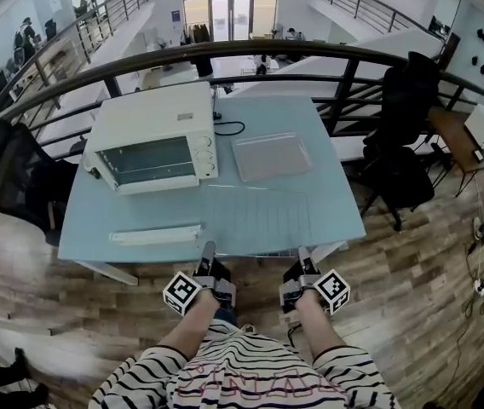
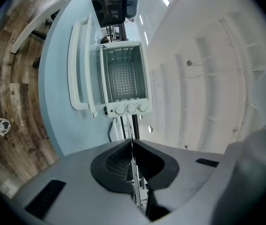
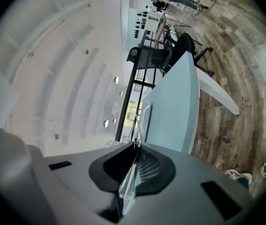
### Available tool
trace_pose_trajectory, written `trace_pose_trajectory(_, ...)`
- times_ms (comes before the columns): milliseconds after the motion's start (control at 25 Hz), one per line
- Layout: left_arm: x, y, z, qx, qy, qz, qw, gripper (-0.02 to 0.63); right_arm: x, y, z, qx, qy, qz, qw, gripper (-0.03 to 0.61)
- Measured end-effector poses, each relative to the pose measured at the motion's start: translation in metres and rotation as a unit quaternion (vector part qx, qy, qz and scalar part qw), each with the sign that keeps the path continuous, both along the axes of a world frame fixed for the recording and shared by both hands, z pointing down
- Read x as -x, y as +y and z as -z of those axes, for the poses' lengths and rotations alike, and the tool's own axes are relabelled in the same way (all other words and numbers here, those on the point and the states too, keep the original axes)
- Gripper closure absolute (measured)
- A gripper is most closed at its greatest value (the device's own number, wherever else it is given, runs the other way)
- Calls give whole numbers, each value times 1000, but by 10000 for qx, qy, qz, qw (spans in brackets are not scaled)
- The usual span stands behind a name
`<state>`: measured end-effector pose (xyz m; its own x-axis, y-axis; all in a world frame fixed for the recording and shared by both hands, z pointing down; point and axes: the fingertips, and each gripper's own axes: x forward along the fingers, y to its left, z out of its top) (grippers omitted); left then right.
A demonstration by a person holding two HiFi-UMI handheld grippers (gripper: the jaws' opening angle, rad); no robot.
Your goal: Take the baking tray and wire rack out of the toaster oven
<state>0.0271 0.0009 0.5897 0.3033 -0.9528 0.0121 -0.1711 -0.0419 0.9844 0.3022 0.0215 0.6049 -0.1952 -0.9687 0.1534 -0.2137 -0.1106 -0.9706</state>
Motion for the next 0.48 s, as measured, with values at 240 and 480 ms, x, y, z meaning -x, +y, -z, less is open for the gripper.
trace_pose_trajectory(240,-49,-10,-16,146,-49,-720,9973,586,-48,-8,-8,50,265,-154,9995,549)
trace_pose_trajectory(480,-86,-25,-42,540,-239,-1289,9899,586,-85,-25,-31,335,421,-266,9982,549)
